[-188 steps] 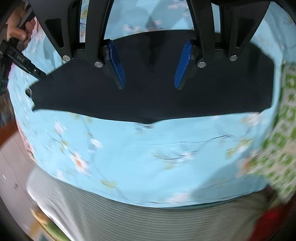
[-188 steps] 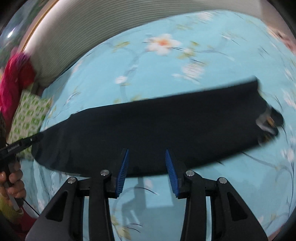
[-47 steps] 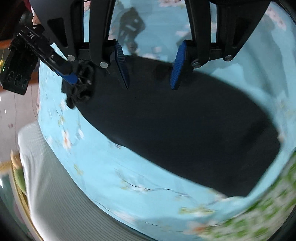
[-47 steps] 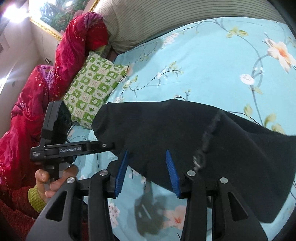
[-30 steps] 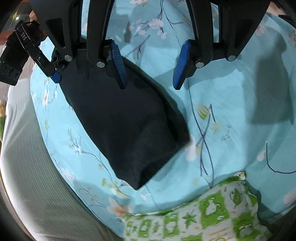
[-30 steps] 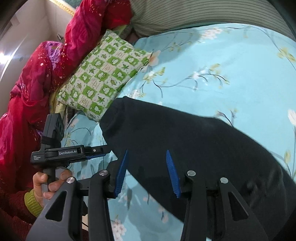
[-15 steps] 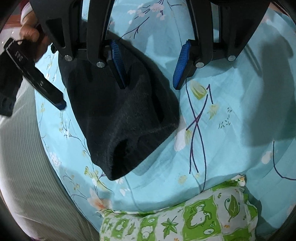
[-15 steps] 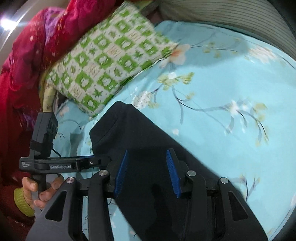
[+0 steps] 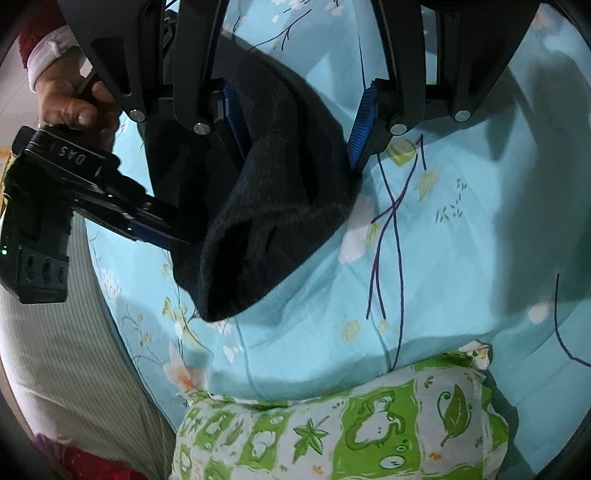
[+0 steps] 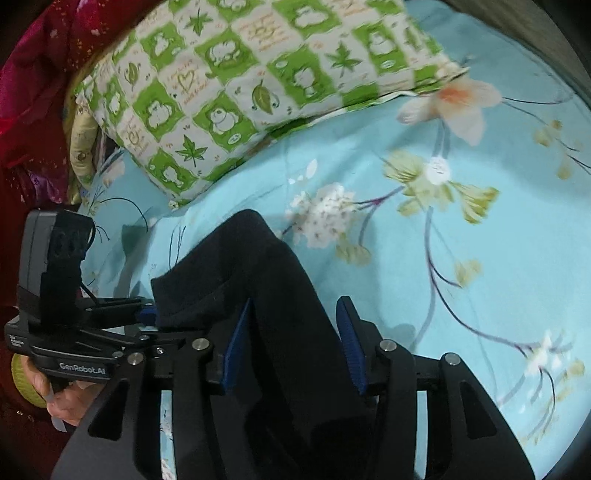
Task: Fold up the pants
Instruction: 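Grasp the folded pants edge with the left gripper while the right gripper grasps beside it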
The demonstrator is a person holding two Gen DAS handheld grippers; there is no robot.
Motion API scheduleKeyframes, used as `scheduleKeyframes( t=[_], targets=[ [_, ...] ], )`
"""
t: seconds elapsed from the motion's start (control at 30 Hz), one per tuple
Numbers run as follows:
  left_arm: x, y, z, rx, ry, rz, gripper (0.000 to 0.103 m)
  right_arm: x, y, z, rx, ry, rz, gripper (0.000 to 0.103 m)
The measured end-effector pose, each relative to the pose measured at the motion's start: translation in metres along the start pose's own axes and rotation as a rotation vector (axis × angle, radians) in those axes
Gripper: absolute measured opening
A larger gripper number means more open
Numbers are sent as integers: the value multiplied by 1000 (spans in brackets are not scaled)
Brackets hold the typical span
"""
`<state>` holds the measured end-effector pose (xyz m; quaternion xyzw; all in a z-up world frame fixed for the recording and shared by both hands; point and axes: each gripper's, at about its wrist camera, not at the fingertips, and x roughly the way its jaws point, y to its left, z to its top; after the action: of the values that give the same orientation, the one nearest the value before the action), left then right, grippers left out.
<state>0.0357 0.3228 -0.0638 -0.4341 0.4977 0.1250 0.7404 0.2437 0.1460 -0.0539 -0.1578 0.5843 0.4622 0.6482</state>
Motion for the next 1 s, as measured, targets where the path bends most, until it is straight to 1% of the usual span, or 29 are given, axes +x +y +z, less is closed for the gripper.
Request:
scheduleKeyframes(
  t=[0.03,0.13,0.17,0.2,0.23,0.3,0.33,0.43,0.57,0.73,0.83,1.0],
  targets=[
    [0,0,0,1,-4,-1,49,3,0,3,-7,4,8,49],
    [1,-4,-1,21,-24,18,43,9,3,6,-22,8,21,47],
    [2,-6,-1,39,-30,24,35,9,5,6,-27,4,27,43],
    [2,-8,-2,49,-33,29,34,9,5,6,-33,2,27,35],
    [2,-9,-1,52,-37,31,32,9,7,5,-40,1,22,32],
    [-1,-13,-2,69,-40,23,26,5,9,2,-37,-15,23,27],
    [-4,-15,-3,78,-42,18,25,2,12,1,-30,-15,20,24],
    [-17,-29,-6,124,-60,-14,24,-11,18,-5,-24,-61,27,23],
    [-39,-54,-13,203,-91,-67,23,-43,21,-16,6,-152,42,22],
    [-62,-92,-26,299,-111,-134,22,-90,21,-40,59,-279,77,22],
    [-68,-115,-35,356,-112,-168,22,-118,19,-64,97,-362,84,22],
    [-74,-163,-55,471,-95,-228,22,-158,14,-105,150,-477,63,21]
  ],
)
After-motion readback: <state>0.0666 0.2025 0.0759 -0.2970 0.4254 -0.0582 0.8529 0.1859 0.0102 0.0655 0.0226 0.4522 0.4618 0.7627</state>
